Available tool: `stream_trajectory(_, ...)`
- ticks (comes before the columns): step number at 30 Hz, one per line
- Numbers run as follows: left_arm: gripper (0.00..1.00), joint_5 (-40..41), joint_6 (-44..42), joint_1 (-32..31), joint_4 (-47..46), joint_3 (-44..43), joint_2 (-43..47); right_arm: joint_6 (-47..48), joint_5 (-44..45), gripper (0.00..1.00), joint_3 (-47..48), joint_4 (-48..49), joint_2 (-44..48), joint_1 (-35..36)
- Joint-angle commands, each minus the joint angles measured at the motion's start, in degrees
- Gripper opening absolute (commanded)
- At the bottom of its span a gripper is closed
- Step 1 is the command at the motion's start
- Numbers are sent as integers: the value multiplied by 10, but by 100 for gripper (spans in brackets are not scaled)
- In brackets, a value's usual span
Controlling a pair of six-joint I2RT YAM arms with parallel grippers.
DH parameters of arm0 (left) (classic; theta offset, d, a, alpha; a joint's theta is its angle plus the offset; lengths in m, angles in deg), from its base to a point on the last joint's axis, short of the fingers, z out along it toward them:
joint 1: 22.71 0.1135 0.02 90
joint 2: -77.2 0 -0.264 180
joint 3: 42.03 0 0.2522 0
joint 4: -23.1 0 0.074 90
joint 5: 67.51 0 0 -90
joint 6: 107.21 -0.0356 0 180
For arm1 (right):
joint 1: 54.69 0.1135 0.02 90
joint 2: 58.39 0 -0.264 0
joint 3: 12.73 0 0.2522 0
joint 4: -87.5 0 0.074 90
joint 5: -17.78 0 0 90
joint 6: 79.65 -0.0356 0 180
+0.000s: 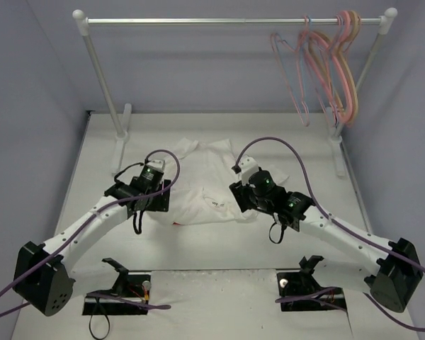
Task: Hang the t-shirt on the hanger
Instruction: Grab a hanger with the right arm
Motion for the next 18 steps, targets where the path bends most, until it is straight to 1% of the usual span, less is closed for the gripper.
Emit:
stream_trajectory(1,65,15,38,-1,7,-71,31,-55,0,59,35,26,58,-1)
stream_trajectory(2,66,27,21,1,40,-120,25,-50,7,59,67,6,60,-1)
stream_trajectory(4,66,33,4,6,83,-176,-2,-36,16,61,111,-26,55,-3)
stream_trajectory(5,67,34,-5,9,90,-201,-11,-29,22,62,159,-35,43,-3)
stream_trajectory(7,67,28,-31,20,95,-254,-37,-9,25,63,210,-60,29,-11)
stream_trajectory(8,68,24,-38,26,96,-266,-45,-2,23,63,259,-66,11,-28)
stream_trajectory(9,68,7,-45,34,98,-276,-60,-2,14,63,285,-72,2,-41)
stream_trajectory(10,68,-9,-46,55,96,-286,-67,17,5,64,310,-86,-8,-57)
stream_trajectory(11,69,-26,-48,67,95,-286,-73,21,-9,64,360,-91,-29,-94)
stream_trajectory(13,69,-75,-49,90,81,-272,-77,31,-30,64,404,-101,-45,-125)
stream_trajectory(14,69,-82,-47,106,76,-264,-75,37,-34,64,425,-103,-59,-146)
stream_trajectory(15,69,-88,-47,110,62,-252,-68,44,-46,65,460,-102,-65,-153)
stream_trajectory(18,70,-94,-51,115,44,-207,-47,71,-59,65,514,-101,-84,-179)
